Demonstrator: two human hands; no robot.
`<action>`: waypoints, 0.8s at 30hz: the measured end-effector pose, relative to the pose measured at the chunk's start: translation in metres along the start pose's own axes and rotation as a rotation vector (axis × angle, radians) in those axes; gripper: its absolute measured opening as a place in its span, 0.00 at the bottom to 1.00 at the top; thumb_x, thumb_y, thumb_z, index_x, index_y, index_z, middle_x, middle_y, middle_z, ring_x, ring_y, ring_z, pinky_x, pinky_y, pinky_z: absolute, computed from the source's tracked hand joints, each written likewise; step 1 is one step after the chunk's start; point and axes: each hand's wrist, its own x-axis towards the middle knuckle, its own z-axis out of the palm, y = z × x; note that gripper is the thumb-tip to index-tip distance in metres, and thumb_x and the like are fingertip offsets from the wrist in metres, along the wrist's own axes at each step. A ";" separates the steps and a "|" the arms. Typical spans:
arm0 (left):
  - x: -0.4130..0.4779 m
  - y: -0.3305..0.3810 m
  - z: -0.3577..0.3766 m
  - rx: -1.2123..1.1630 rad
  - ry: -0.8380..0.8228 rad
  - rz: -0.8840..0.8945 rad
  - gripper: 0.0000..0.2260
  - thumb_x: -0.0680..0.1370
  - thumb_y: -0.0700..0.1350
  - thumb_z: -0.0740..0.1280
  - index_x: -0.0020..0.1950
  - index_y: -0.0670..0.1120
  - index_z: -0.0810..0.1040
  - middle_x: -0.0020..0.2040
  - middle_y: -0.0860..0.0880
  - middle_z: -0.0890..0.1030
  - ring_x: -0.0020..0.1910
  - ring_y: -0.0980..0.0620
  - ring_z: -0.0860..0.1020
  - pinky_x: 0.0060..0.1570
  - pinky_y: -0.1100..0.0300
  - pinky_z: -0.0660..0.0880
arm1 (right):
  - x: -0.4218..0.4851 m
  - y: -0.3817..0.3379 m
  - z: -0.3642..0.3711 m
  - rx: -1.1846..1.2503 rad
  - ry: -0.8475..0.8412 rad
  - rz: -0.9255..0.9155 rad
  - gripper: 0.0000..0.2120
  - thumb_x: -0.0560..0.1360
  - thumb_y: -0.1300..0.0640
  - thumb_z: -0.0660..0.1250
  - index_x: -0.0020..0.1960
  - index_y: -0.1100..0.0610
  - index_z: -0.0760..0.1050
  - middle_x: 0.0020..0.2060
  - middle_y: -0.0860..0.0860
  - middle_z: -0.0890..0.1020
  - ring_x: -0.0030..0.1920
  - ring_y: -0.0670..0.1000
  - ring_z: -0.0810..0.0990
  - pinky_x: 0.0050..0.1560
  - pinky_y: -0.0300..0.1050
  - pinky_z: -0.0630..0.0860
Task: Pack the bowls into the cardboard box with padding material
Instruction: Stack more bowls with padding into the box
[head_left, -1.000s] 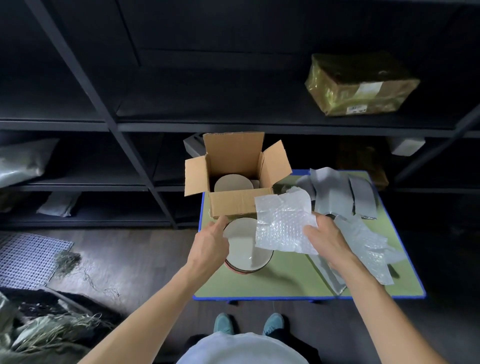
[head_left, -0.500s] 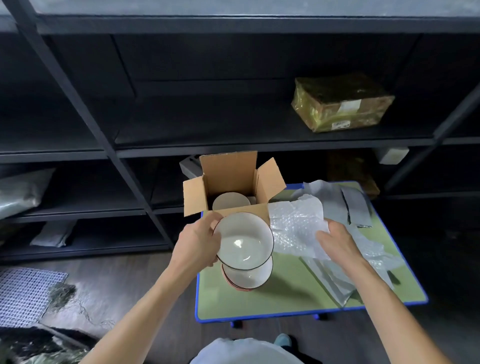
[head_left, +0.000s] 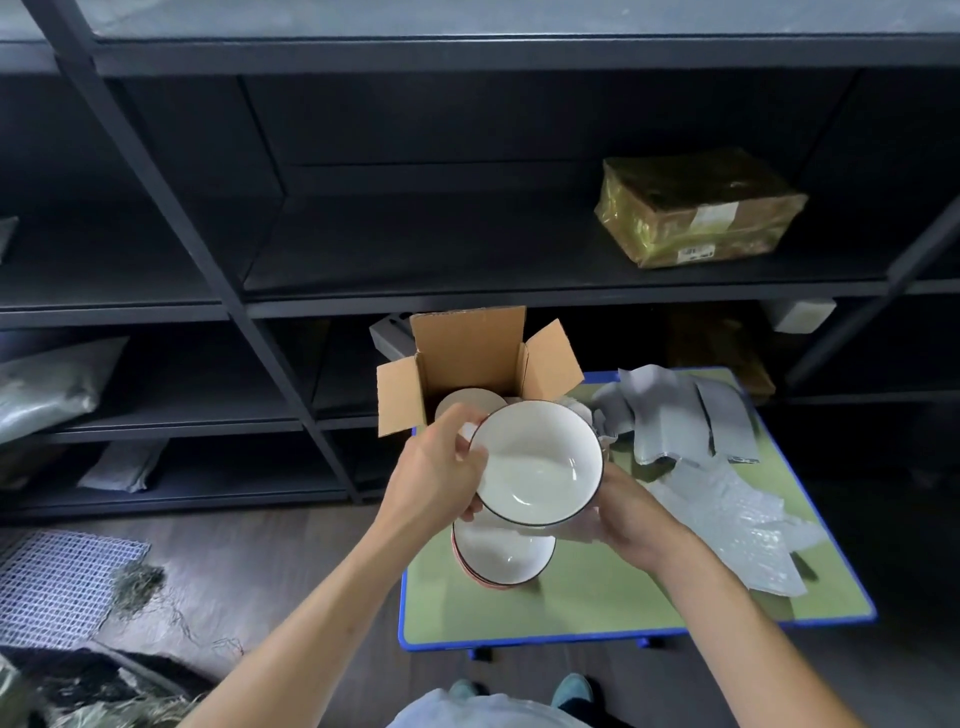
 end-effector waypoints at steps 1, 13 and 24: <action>0.000 -0.001 0.000 0.008 -0.003 0.002 0.12 0.79 0.42 0.61 0.58 0.57 0.73 0.44 0.52 0.78 0.26 0.50 0.81 0.34 0.52 0.81 | 0.001 0.002 -0.002 0.054 -0.017 0.012 0.21 0.71 0.66 0.64 0.61 0.51 0.81 0.59 0.52 0.83 0.63 0.56 0.79 0.65 0.60 0.75; 0.007 -0.018 -0.002 -0.017 -0.007 -0.085 0.14 0.79 0.42 0.60 0.61 0.53 0.77 0.44 0.52 0.80 0.24 0.54 0.79 0.26 0.65 0.74 | 0.002 -0.002 0.006 0.237 0.091 0.057 0.15 0.78 0.69 0.58 0.57 0.63 0.81 0.41 0.53 0.85 0.41 0.52 0.80 0.42 0.40 0.75; 0.011 -0.032 -0.006 0.067 -0.097 -0.138 0.10 0.78 0.44 0.56 0.42 0.49 0.76 0.29 0.47 0.82 0.27 0.51 0.82 0.32 0.61 0.76 | -0.002 -0.013 0.018 0.245 -0.029 0.100 0.20 0.80 0.41 0.61 0.65 0.50 0.79 0.58 0.55 0.84 0.56 0.59 0.83 0.48 0.57 0.82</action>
